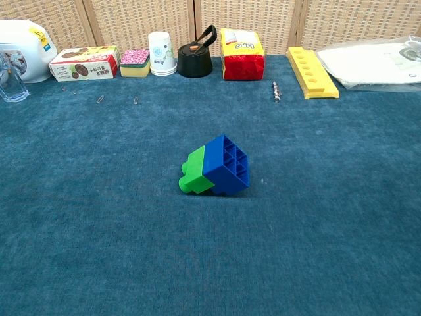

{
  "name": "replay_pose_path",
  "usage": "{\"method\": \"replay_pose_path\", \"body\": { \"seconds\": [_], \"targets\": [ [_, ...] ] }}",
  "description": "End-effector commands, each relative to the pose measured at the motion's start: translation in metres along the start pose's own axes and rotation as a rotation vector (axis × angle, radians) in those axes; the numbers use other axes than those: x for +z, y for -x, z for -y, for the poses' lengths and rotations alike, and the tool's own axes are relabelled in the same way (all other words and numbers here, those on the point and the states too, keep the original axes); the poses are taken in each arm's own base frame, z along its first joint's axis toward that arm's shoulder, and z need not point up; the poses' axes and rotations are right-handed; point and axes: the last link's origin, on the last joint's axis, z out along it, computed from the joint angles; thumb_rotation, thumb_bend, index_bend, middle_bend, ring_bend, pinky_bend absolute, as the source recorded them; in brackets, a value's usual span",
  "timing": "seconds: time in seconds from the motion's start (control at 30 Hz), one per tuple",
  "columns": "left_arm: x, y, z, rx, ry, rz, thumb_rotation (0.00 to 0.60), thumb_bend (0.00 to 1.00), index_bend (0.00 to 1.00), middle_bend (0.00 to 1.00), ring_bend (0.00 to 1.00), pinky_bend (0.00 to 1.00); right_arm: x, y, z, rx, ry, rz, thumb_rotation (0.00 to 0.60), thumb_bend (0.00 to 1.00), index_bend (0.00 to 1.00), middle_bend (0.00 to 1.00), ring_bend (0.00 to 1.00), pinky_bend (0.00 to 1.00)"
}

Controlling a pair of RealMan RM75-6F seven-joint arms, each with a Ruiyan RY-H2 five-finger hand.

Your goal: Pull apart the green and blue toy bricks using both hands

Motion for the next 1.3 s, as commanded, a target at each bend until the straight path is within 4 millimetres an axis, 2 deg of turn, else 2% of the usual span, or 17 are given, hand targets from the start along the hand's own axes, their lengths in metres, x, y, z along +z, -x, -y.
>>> {"method": "replay_pose_path", "body": {
  "seconds": [0.03,0.67,0.87,1.13,1.3],
  "targets": [
    [0.0,0.001,0.0,0.001,0.001,0.005,0.6,0.17,0.16,0.05,0.01,0.15,0.0,0.001,0.0,0.002,0.0,0.004,0.375,0.22,0.46,0.41,0.36,0.29],
    [-0.001,0.001,0.001,-0.002,0.007,0.011,0.6,0.17,0.16,0.05,0.01,0.15,-0.005,0.001,0.0,0.009,-0.003,-0.001,0.372,0.23,0.46,0.41,0.36,0.3],
    [0.0,0.001,0.002,0.001,0.004,0.014,0.6,0.17,0.16,0.05,0.01,0.15,0.002,0.0,0.003,0.014,-0.017,0.003,0.374,0.22,0.46,0.41,0.36,0.31],
    [0.002,0.0,0.004,0.004,-0.005,0.009,0.6,0.17,0.16,0.05,0.01,0.15,0.017,0.004,0.022,0.077,-0.098,0.044,0.373,0.22,0.44,0.41,0.37,0.34],
    [0.003,-0.001,0.005,0.002,-0.015,0.008,0.6,0.17,0.16,0.05,0.01,0.15,0.033,0.011,0.049,0.239,-0.21,0.142,0.374,0.22,0.38,0.41,0.38,0.37]
  ]
}}
